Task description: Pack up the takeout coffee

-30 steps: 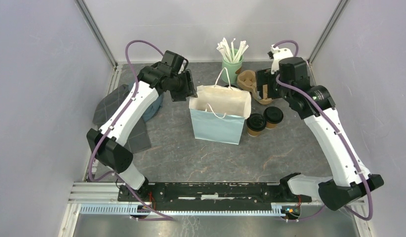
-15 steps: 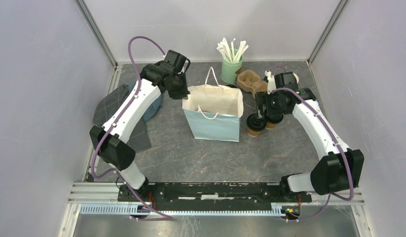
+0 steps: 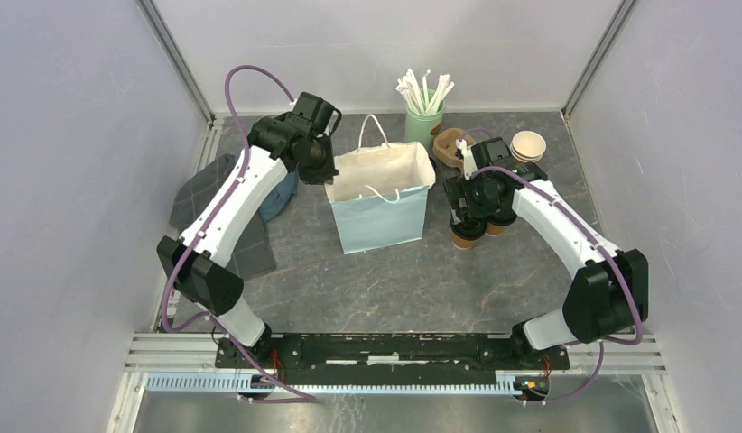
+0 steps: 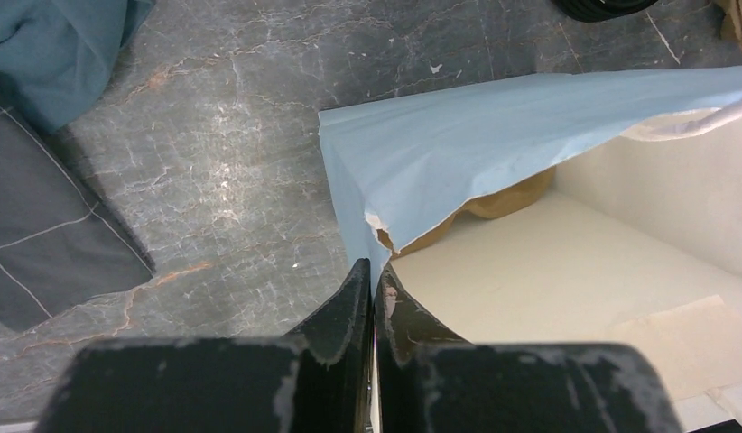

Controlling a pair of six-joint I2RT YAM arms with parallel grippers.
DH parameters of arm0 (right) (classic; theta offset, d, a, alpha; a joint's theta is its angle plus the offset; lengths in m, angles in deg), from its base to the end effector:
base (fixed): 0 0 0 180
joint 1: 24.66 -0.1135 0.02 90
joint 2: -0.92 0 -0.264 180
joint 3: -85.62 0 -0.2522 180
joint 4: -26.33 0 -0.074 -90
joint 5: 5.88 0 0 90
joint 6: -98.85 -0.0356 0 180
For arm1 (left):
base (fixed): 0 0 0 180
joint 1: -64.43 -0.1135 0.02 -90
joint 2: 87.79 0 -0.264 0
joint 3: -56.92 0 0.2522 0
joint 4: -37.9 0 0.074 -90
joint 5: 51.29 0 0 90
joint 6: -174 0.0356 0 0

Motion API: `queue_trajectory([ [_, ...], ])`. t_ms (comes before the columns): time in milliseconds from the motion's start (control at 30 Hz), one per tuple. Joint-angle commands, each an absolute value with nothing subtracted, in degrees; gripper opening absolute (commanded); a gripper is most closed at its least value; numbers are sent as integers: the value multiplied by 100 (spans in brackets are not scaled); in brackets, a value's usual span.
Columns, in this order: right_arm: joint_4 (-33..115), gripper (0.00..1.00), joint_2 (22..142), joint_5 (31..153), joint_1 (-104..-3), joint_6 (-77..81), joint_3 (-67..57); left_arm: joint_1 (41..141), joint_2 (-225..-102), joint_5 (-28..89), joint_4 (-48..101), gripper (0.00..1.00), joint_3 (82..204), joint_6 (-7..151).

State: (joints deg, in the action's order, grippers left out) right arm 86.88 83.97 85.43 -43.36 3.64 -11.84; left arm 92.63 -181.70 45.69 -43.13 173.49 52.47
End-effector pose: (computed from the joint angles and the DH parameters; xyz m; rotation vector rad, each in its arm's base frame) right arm 0.2775 0.0948 0.2774 -0.3186 2.6277 0.1711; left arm 0.2912 -0.1512 0.3810 -0.1202 2.5922 -0.2287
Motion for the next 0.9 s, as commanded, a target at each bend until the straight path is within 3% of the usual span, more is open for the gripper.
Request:
queue_trajectory([
  [0, 8455, 95, 8416, 8238, -4322, 384, -1268, 9229, -17978, 4608, -4270, 11, 17529, 5523],
  [300, 8385, 94, 8495, 8204, -4327, 363, -1410, 9229, -18025, 4565, -4237, 15, 17512, 5544],
  [567, 8400, 82, 8562, 8003, -4410, 420, -1366, 9233, -18032, 4531, -4235, 15, 17510, 5542],
  [867, 8400, 84, 8611, 7969, -4453, 411, -1338, 9229, -18035, 4512, -4235, 15, 17512, 5543],
])
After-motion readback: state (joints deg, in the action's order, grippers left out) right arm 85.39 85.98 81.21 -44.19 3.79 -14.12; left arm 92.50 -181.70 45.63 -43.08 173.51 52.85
